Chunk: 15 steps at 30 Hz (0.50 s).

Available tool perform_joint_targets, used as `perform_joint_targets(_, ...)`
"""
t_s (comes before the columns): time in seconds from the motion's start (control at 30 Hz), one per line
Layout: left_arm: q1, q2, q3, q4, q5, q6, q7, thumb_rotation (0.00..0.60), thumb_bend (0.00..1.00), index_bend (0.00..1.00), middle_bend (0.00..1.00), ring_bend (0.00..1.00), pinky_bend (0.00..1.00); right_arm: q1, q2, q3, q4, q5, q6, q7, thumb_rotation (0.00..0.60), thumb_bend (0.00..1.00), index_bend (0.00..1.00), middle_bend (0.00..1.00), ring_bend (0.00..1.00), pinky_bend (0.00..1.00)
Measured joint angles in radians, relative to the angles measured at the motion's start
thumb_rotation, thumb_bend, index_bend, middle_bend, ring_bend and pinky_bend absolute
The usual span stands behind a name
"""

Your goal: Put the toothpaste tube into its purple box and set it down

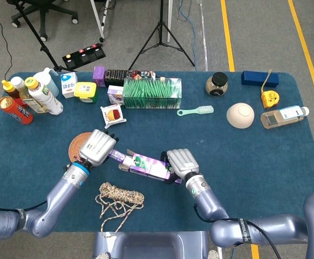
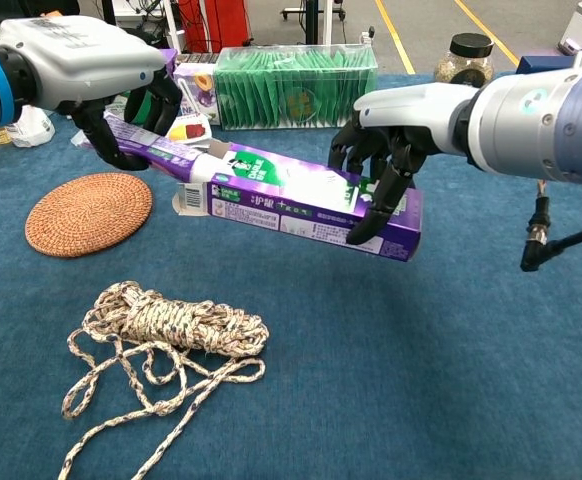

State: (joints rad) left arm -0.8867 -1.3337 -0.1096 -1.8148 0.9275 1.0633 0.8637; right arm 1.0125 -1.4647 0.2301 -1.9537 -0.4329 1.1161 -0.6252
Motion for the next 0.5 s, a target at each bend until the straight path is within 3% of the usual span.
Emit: perform_joint_targets(0.5, -0.015, -0.036, -0.001, -0.011, -0.044, 0.032, 0.02, 0.6, 0.3, 0.64, 0.49, 0.45, 0.62, -0.001, -0.002, 0.004, -0.004, -0.003, -0.004, 0.035, 0.6, 0.44, 0.48, 0.53, 0.49, 0.66)
